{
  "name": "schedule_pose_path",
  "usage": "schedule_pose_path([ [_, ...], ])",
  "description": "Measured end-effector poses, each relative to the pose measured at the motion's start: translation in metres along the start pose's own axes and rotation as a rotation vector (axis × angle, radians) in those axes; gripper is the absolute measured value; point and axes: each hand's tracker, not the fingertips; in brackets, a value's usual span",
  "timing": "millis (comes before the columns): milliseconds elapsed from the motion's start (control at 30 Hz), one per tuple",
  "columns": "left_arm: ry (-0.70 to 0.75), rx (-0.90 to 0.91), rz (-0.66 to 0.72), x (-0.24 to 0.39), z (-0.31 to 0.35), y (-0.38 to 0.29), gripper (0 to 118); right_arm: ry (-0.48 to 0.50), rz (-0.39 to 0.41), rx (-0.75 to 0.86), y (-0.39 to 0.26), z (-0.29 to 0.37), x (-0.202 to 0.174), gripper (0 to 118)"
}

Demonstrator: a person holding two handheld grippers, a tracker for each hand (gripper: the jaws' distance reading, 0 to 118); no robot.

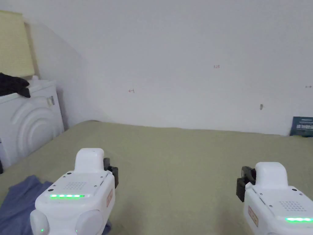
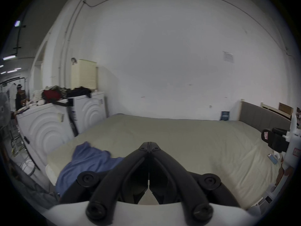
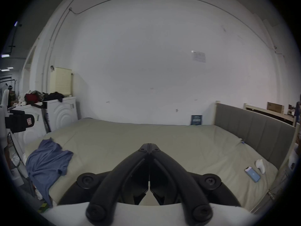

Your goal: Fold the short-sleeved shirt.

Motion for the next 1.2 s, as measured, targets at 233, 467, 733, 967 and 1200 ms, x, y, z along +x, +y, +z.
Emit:
schedule_pose_path([
  [233,0.258,-0.033,0.03,-0.106,0.036,-0.008,0,0.247,-0.024,0.0,0.002,-0.034,-0.102,2],
  [467,0.408,-0.062,0.087,-0.166,0.066,-0.018,0,0.366,0.002,-0.011,-0.002,-0.045,-0.153,2],
  [733,0.416,-0.116,0.098,-0.184,0.045,-0.027,0,0.376,0.027,-0.04,-0.009,-0.059,-0.16,2],
  [967,0.381,-0.197,0.103,-0.193,-0.007,-0.04,0,0.38,0.037,-0.085,-0.021,-0.081,-0.162,2],
  [1200,0.283,-0.406,0.161,-0.207,-0.102,-0.082,0,0.392,0.051,-0.16,-0.051,-0.1,-0.169,2],
])
